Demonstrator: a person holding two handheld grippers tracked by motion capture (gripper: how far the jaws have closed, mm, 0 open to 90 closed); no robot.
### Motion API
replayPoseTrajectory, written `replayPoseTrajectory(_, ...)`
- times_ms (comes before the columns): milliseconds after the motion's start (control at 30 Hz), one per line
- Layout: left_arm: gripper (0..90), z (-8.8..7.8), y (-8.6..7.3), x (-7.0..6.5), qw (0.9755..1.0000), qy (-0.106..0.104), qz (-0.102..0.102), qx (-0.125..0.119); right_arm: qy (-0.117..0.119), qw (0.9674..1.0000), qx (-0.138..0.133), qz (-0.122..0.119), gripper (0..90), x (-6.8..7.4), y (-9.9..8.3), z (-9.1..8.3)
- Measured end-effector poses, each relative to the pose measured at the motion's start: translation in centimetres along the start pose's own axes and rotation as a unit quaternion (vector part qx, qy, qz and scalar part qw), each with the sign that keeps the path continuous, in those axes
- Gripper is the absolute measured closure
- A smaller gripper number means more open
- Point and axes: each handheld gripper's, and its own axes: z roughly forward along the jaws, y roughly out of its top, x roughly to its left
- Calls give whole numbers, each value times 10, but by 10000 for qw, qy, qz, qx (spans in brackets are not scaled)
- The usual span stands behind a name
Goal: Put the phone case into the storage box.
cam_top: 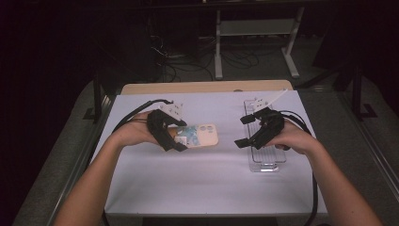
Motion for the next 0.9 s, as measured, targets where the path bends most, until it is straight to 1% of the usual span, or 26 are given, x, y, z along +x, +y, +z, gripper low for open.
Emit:
replayPoseTrajectory(133,115,2,3,-1,9999,-45,84,53,57,10000,12,-49,4,0,5,2)
replayPoseTrajectory(167,116,2,4,-1,9998,-63,137,94,70,10000,21,-49,3,0,6,3)
replayPoseTrajectory(233,115,3,6,-1,9998,-80,145,89,23,9999,56,-146,2,-1,8,4)
replayPoseTrajectory(300,115,4,8,-2,9996,-85,226,117,96,9998,68,-163,2,-1,10,6)
replayPoseTrajectory(333,116,4,9,-2,9995,-95,256,131,91,9998,65,-190,2,-1,11,7)
replayPoseTrajectory(367,115,5,10,-2,9995,-104,252,134,127,9997,68,-186,2,-1,12,8)
replayPoseTrajectory(400,115,5,11,-2,9994,-112,294,155,183,9997,101,-149,2,0,13,9)
replayPoseTrajectory(433,115,5,12,-3,9994,-118,289,158,163,9995,118,-247,2,-1,14,10)
replayPoseTrajectory(467,115,6,13,-3,9993,-128,321,168,206,9994,108,-246,2,-1,15,11)
replayPoseTrajectory(567,115,7,15,-3,9991,-138,361,173,228,9992,125,-311,2,0,20,15)
replayPoseTrajectory(600,115,7,16,-4,9993,-139,323,136,235,9990,137,-351,2,1,22,16)
replayPoseTrajectory(667,115,7,17,-4,9989,-148,403,188,277,9987,154,-405,2,1,25,18)
replayPoseTrajectory(700,115,8,18,-5,9991,-157,365,155,314,9986,163,-383,2,3,26,19)
replayPoseTrajectory(733,115,8,18,-4,9988,-161,426,200,324,9984,172,-434,2,3,28,21)
replayPoseTrajectory(767,115,8,19,-4,9987,-162,435,213,354,9982,183,-448,2,3,30,22)
replayPoseTrajectory(800,115,9,19,-5,9989,-170,389,176,363,9982,198,-442,2,4,31,23)
replayPoseTrajectory(867,115,10,21,-5,9986,-187,445,224,394,9979,215,-478,2,4,33,26)
replayPoseTrajectory(900,115,11,21,-6,9987,-189,424,194,405,9978,236,-469,2,5,34,27)
